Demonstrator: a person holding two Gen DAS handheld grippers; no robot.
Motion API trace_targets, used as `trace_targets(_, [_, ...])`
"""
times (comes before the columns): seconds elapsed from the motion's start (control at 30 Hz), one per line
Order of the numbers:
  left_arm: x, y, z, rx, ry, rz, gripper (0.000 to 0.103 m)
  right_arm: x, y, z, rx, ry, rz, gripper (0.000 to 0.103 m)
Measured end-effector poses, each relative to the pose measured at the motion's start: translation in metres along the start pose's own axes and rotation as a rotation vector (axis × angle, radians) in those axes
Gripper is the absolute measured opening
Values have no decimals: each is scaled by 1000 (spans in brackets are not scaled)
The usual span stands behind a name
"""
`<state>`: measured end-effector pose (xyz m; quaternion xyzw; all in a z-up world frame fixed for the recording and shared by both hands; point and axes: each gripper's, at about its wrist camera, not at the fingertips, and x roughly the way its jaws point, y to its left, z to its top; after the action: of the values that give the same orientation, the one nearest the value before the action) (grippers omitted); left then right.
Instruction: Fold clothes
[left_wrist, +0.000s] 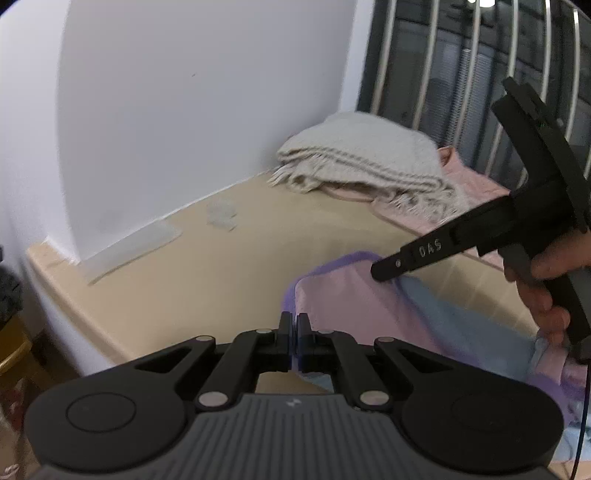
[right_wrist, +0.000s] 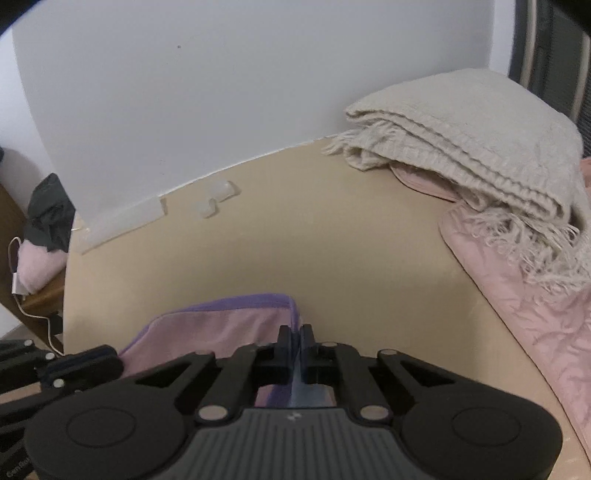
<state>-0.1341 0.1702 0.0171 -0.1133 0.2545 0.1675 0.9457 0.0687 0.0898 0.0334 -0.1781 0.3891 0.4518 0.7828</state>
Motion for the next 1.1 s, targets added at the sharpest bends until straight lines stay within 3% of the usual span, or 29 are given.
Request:
trace_targets(0.1, [9, -20, 19, 53, -40, -62, 1, -26, -24, -9, 86, -75, -93, 3])
trace_targets(0.27, [23, -85, 75, 142, -157, -312, 1, -113, -96, -35, 307, -253, -254, 3])
trace_targets(0.37, [40, -136, 109, 187, -198, -394, 1, -164, -138, -49, 411, -324, -362, 3])
trace_targets(0.47, [77, -186, 133, 179, -130, -454, 1, -192, -177, -55, 496, -345, -449, 3])
trace_targets(0.53, [112, -216, 144, 141, -103, -454, 2, -191, -202, -55, 530, -323, -514, 3])
trace_targets(0.6, [145, -239, 147, 143, -49, -436, 11, -172, -235, -54, 589, -273, -588, 4])
trace_targets(0.63, [158, -247, 146, 155, 2, -414, 31, -161, -251, -56, 608, -251, -610, 9])
trace_targets(0.67, [166, -251, 144, 161, 37, -402, 39, -152, -265, -60, 623, -242, -620, 10])
trace_targets(0.77, [145, -230, 132, 116, 43, -452, 41, -159, -265, -79, 655, -270, -597, 17])
trace_targets(0.83, [112, -210, 115, 111, 91, -556, 52, -177, -244, -95, 631, -318, -561, 47])
trace_targets(0.87, [95, -200, 104, 117, 120, -614, 53, -188, -224, -109, 598, -339, -529, 51])
trace_targets(1.0, [57, -189, 52, 147, 206, -698, 53, -215, -148, -178, 508, -371, -337, 50])
trace_targets(1.1, [33, -185, 12, 170, 266, -740, 47, -208, -115, -213, 495, -360, -252, 28])
